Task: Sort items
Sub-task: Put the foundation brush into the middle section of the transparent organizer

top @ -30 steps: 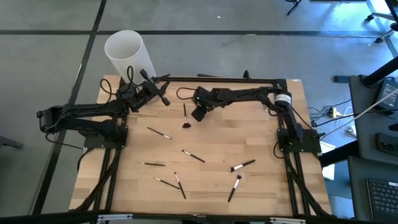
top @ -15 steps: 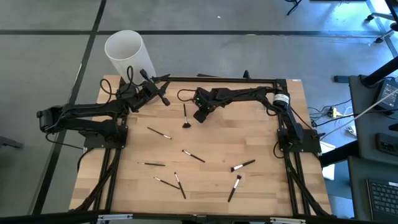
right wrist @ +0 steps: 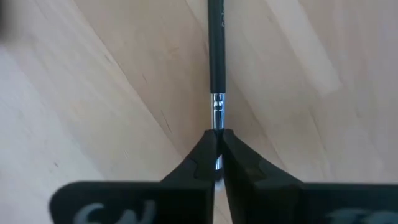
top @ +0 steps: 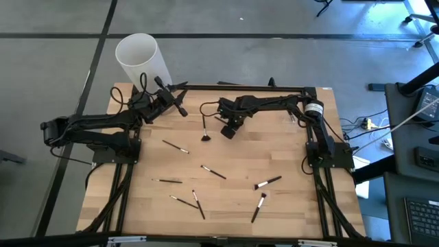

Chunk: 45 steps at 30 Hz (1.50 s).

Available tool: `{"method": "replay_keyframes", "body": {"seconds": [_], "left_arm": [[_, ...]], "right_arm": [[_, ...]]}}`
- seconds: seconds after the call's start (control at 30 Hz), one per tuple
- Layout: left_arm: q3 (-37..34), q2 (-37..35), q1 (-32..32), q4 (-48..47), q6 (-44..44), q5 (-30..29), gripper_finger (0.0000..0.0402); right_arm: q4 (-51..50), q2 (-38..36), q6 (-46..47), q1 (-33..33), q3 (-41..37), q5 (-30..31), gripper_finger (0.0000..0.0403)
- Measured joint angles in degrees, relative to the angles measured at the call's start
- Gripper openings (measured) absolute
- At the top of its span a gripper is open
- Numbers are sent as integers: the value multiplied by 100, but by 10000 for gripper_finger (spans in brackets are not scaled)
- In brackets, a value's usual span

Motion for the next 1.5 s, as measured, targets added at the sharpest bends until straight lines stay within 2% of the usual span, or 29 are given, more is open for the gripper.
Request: {"method": "replay_keyframes", "body": {"seconds": [0.17, 0.5, 0.6, 0.7, 0.83, 0.93, 1.0, 1.13, 1.27, 1.37, 1.5], "left_arm": [[0, 0, 1, -4, 39, 0, 75], [0, 0, 1, -386, 675, 135, 75], [0, 32, 5, -636, 1076, 567, 75], [0, 256, 12, -884, 1568, 1152, 75], [0, 831, 14, -921, 2373, 2391, 80], [0, 1361, 8, -521, 2714, 3003, 94], [0, 1730, 13, -60, 2699, 3019, 108], [9, 2328, 12, 644, 2686, 2999, 134], [338, 2702, -4, 429, 2371, 3016, 156], [707, 2936, -87, -293, 2035, 3085, 162], [1246, 3198, -402, -1647, 1767, 3162, 159]], "right_arm": [[-141, -200, -28, 42, 0, -92, 19], [-1344, -871, 52, 94, -35, -426, 14], [-1541, -918, 129, 85, -37, -817, 6], [-1654, -932, 130, 90, -37, -1458, 3], [-1668, -936, 129, 91, -35, -2270, 8], [-1708, -938, 127, 87, -24, -2669, 10], [-1772, -938, 110, 87, -24, -2715, 7], [-1764, -942, 163, 87, -22, -2628, 3], [-1863, -948, 260, 140, -16, -1854, 10], [-2262, -1103, 228, 313, -57, -1050, 14], [-2194, -1711, 284, 612, -459, -239, 15]]}}
